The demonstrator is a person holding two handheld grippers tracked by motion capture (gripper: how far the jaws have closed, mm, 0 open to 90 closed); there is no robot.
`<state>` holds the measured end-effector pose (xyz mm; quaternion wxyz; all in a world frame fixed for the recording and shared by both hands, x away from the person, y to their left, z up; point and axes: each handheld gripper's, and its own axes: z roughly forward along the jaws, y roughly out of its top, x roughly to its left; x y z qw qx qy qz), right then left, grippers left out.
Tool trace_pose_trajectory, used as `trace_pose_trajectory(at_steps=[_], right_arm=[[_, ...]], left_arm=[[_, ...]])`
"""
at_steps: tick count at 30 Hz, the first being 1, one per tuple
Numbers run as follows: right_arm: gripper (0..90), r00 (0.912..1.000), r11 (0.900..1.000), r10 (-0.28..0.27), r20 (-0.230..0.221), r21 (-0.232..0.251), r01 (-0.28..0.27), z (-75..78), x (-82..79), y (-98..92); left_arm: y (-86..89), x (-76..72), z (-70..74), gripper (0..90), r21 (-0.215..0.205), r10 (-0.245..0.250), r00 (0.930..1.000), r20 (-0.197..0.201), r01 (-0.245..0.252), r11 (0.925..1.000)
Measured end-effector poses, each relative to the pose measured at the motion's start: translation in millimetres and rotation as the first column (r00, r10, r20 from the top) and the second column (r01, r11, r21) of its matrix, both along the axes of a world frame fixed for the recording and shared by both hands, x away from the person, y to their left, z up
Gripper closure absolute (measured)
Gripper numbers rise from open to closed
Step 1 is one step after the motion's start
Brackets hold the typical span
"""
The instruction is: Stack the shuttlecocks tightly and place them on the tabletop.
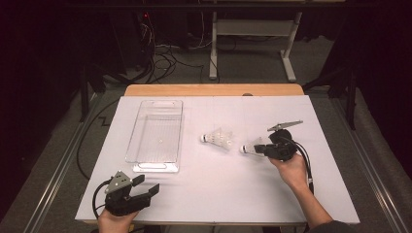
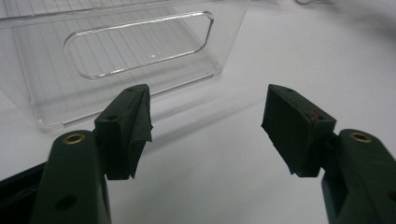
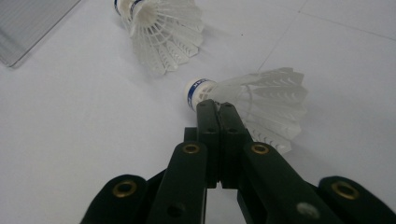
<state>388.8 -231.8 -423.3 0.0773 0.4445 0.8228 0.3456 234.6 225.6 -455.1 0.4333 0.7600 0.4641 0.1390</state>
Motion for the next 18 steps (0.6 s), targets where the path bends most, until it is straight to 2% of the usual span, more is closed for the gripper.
trace_pose_trajectory(at_steps=[18], right_arm=[[90.0,0.9994,0.999,0.016,0.029,0.048,-0.018,11.9,5.9,11.6]], left_arm=[[2.5,-0.4,0.2,33.4,-0.007,0.007,1.0,0.002,-0.007,0.9999]])
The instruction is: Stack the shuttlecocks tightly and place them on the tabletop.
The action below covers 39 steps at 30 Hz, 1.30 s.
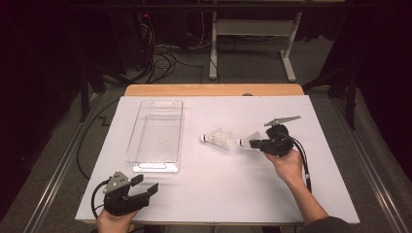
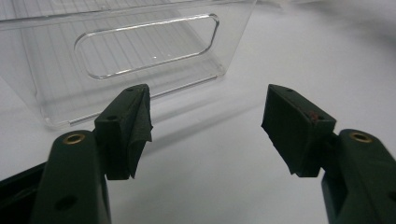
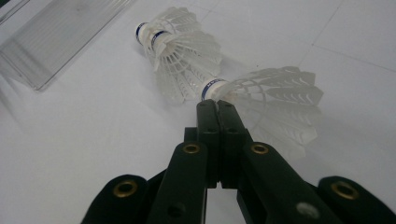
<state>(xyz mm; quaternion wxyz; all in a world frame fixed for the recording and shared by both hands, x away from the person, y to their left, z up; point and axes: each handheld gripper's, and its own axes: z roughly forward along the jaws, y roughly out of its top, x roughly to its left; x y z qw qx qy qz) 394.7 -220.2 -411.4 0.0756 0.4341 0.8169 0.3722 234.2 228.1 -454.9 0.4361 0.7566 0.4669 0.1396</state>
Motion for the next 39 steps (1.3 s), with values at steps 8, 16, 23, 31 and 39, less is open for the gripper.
trace_pose_trajectory(at_steps=[8,16,23,31,39], right_arm=[[90.0,1.0,1.0,0.001,0.003,0.012,-0.001,1.2,2.3,4.8],[90.0,1.0,1.0,0.002,-0.005,0.026,-0.002,-0.9,5.7,11.1],[90.0,0.9999,0.999,-0.005,-0.011,0.033,0.005,-5.5,9.8,15.9],[90.0,0.9998,0.999,-0.003,-0.022,0.052,0.004,-7.3,12.5,23.0],[90.0,0.9997,0.998,0.005,-0.025,0.065,-0.004,-10.1,15.4,31.4]], left_arm=[[0.3,0.2,0.2,33.4,0.0,-0.001,1.0,0.001,0.001,1.0],[0.2,0.3,0.1,33.4,0.001,-0.003,1.0,0.001,0.003,1.0],[0.2,0.5,0.1,33.4,0.002,-0.005,1.0,0.0,0.005,1.0],[0.5,0.3,0.3,33.3,0.003,-0.003,1.0,0.003,0.003,1.0],[0.5,0.4,0.3,33.3,0.007,-0.007,1.0,0.003,0.007,1.0]])
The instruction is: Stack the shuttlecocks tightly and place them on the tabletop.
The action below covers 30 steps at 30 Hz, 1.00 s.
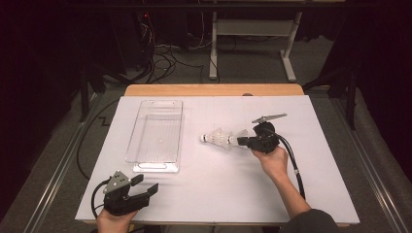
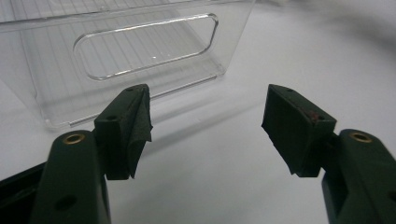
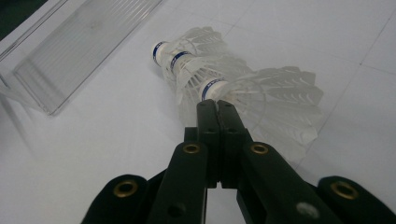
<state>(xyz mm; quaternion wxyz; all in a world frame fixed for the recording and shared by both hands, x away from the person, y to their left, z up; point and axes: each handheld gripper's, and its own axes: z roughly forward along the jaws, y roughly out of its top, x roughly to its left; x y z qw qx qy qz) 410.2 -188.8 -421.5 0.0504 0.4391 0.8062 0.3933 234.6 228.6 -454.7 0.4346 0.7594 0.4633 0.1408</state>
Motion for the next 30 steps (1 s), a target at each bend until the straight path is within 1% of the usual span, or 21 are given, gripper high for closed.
trace_pose_trajectory(at_steps=[11,19,30], right_arm=[[90.0,1.0,1.0,0.007,-0.005,0.007,-0.007,-2.6,3.0,6.8],[90.0,0.9999,1.0,0.007,-0.01,0.024,-0.007,-6.1,5.2,10.3],[90.0,0.9999,0.999,0.009,-0.005,0.035,-0.009,-8.6,7.5,14.1]], left_arm=[[-0.4,0.0,0.0,33.2,-0.001,-0.001,1.0,-0.001,0.001,1.0],[-0.4,0.0,0.0,33.3,0.0,-0.003,1.0,-0.001,0.003,1.0],[-0.3,0.0,0.0,33.3,0.0,-0.003,1.0,-0.001,0.003,1.0]])
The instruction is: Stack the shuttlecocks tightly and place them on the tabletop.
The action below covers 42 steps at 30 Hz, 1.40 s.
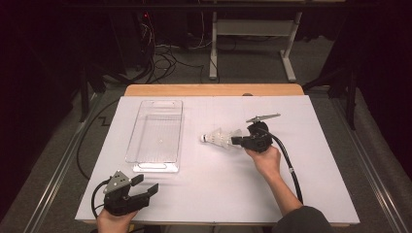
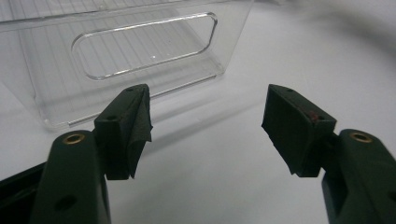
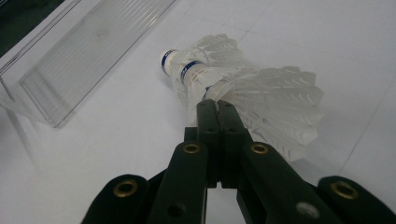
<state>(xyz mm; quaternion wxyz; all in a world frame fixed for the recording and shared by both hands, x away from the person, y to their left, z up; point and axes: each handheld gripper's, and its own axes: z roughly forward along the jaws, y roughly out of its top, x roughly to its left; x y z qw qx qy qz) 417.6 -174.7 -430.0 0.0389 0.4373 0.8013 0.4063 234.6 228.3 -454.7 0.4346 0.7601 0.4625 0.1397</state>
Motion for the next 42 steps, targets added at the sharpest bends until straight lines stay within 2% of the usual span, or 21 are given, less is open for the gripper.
trace_pose_trajectory(at_steps=[9,35,42], right_arm=[[90.0,1.0,1.0,0.0,0.002,0.001,0.0,1.2,1.2,4.6],[90.0,0.9998,0.999,0.015,0.013,0.046,-0.015,-1.2,5.5,13.2],[90.0,0.9998,0.999,0.016,0.007,0.035,-0.016,-2.3,6.1,14.2]], left_arm=[[0.1,-0.1,0.0,33.3,-0.001,0.0,1.0,0.0,0.0,1.0],[-0.4,0.2,-0.2,33.4,-0.001,-0.002,1.0,-0.002,0.002,1.0],[-0.6,0.0,-0.1,33.4,0.0,-0.003,1.0,-0.001,0.003,1.0]])
